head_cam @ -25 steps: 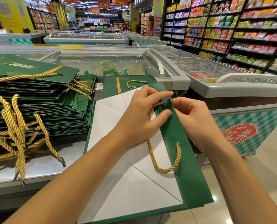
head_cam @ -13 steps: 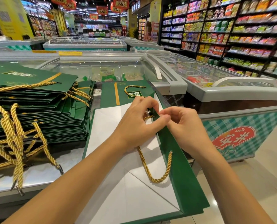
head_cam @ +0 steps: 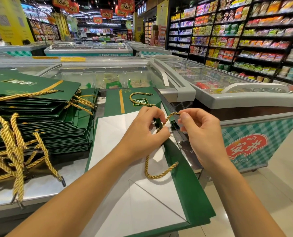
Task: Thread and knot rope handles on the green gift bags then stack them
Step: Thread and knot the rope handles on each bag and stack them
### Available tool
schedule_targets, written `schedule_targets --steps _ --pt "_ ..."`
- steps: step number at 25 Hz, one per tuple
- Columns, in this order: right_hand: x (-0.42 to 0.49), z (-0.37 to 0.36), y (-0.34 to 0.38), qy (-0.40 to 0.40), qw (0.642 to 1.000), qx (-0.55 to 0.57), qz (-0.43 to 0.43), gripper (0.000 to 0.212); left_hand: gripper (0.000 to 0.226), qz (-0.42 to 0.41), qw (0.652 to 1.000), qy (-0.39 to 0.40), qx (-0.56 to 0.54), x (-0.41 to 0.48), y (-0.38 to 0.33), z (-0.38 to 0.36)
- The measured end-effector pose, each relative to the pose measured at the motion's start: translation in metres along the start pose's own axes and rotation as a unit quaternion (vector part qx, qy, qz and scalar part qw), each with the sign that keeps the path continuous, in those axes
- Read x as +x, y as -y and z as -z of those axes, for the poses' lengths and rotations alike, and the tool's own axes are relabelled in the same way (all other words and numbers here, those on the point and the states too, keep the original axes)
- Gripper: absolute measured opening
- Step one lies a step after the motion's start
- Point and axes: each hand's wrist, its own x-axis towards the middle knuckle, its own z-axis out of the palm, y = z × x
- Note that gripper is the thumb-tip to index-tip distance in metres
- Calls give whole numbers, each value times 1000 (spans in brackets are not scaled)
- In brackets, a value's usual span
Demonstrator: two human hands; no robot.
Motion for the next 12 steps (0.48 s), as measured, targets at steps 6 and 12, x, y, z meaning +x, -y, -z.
schedule_targets --steps 6,12 --pt "3 3 1 11 1000 9 12 25 49 -33 982 68 173 -1 9 -8" --pt "8 10 3 180 980 -79 7 46 31 8 983 72 167 -2 2 17"
